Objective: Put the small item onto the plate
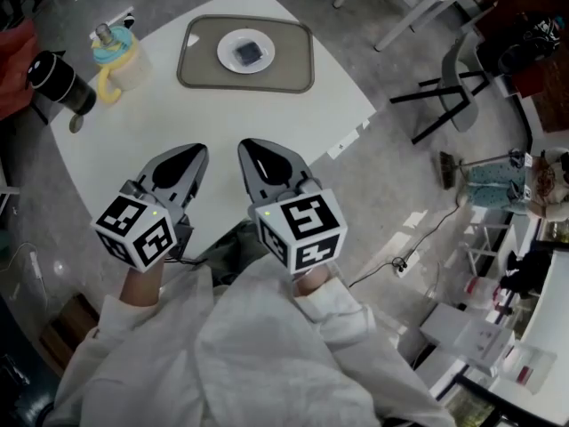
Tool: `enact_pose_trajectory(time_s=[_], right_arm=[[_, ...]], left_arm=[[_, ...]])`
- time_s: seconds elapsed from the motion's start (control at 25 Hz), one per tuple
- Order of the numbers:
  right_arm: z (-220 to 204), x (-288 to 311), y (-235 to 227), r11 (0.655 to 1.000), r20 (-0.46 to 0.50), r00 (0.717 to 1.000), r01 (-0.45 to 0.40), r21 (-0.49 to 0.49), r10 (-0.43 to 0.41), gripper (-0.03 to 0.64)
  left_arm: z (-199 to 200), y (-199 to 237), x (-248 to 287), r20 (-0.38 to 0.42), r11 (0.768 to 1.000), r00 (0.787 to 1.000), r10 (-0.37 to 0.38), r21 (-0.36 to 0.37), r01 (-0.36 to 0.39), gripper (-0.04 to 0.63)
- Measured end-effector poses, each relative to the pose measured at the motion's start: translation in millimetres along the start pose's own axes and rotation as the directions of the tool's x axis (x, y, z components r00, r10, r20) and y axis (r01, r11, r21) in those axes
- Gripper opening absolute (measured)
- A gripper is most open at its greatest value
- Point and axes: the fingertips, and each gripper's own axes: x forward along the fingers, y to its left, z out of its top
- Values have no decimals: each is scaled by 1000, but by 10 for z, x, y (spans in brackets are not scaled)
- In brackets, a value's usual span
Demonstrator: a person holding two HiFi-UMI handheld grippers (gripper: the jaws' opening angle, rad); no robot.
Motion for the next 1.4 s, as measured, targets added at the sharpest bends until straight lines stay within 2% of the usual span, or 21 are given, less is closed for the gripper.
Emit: enact_pose_trajectory(time_s=[0.36, 0.56, 0.76, 1.08, 1.4], right_arm=[[103, -27, 23, 997, 20, 997, -76, -31, 77, 17], [153, -35, 12, 995, 53, 995, -87, -49, 89, 15], [155, -76, -7, 992, 44, 993, -109, -65, 112, 15], [177, -19, 81, 983, 36, 985, -164, -89, 167, 15], [149, 21, 122, 977, 17, 983, -182, -111, 185, 15]], left_arm=[[69, -107, 57, 6, 999, 1000, 21, 31, -21, 12], [44, -120, 111, 10, 997, 999, 38, 62, -39, 12], [47, -238, 149, 7, 996, 999, 32, 85, -33, 12], [33, -188, 137, 0, 994, 999, 48, 96, -48, 12], [51, -107, 121, 2, 995, 998, 55, 86, -55, 12]])
